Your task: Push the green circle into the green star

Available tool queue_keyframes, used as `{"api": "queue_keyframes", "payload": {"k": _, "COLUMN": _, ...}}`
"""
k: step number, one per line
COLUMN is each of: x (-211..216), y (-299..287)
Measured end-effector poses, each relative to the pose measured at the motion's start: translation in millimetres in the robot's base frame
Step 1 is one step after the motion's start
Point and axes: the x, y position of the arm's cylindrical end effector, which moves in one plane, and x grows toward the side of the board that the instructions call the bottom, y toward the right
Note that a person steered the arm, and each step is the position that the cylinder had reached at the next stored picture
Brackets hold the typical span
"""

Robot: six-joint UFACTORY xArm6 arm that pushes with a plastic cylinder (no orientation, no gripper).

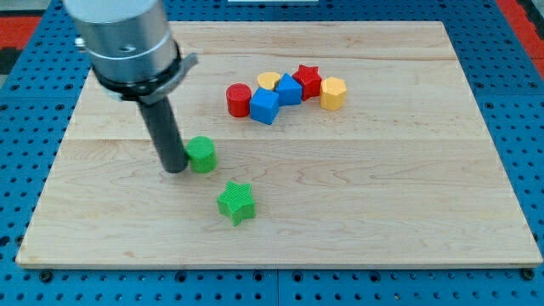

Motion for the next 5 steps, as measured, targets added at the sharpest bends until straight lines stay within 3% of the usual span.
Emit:
{"api": "queue_keyframes", "payload": {"k": 1, "x": -1, "y": -54}}
{"api": "queue_keyframes", "payload": {"k": 2, "x": -20, "y": -56}}
{"api": "queue_keyframes", "payload": {"k": 3, "x": -70, "y": -24}}
{"api": "queue_keyframes", "payload": {"k": 4, "x": -8, "y": 69}}
{"api": "queue_keyframes", "payload": {"k": 5, "x": 22, "y": 94}}
